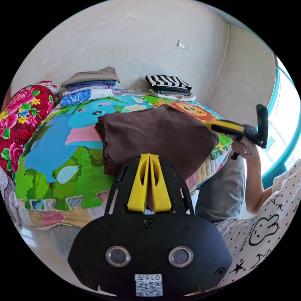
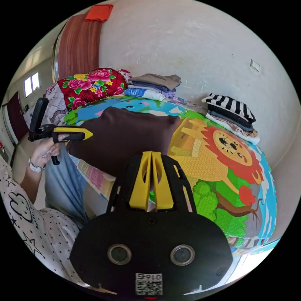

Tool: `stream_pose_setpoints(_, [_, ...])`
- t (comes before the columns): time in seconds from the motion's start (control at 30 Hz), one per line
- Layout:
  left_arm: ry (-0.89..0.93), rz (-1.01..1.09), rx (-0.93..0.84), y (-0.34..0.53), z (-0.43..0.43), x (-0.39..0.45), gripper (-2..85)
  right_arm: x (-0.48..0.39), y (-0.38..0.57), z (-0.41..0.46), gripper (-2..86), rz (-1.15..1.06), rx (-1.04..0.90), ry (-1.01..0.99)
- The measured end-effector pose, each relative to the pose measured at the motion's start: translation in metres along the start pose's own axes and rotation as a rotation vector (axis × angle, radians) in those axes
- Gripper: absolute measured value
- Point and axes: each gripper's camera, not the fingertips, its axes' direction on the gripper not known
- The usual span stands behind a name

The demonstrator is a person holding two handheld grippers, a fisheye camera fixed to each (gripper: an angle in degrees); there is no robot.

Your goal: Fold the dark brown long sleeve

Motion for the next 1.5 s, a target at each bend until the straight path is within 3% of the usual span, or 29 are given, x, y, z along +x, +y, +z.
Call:
stream_pose_setpoints(0.1, [-0.074,0.057,-0.037,-0.004,0.002,0.018,-1.0,-0.003,-0.029,-0.034,-0.5,-0.027,0.192,0.045])
stream_pose_setpoints(0.33, [-0.075,0.036,-0.018,0.002,0.000,0.028,-1.0,-0.011,-0.075,0.047,-0.3,-0.122,-0.203,0.162])
stream_pose_setpoints(0.57, [-0.128,0.035,0.045,0.004,-0.034,0.044,-1.0,-0.014,-0.060,-0.015,-0.4,-0.044,-0.099,0.169])
stream_pose_setpoints(0.7, [-0.149,0.019,0.003,0.006,-0.030,0.044,-1.0,-0.031,-0.030,-0.047,-0.4,-0.114,-0.061,0.055])
stream_pose_setpoints(0.8, [-0.178,0.005,-0.095,0.008,-0.011,0.041,-1.0,-0.037,-0.012,-0.045,-0.4,-0.134,-0.131,0.081])
stream_pose_setpoints(1.0, [-0.138,-0.020,-0.036,0.021,-0.018,0.041,-1.0,-0.028,0.014,-0.047,-0.4,-0.055,-0.060,0.033])
stream_pose_setpoints(1.17, [-0.017,0.015,0.061,0.036,-0.046,0.053,-1.0,-0.010,0.047,-0.102,-0.4,0.021,0.118,-0.105])
stream_pose_setpoints(1.37, [0.003,0.061,-0.050,0.047,-0.024,0.067,-1.0,-0.016,0.071,-0.114,-0.1,-0.023,0.054,-0.122])
stream_pose_setpoints(1.5, [-0.007,0.035,-0.017,0.051,-0.037,0.078,-1.0,-0.015,0.069,-0.128,1.1,0.006,0.040,-0.153])
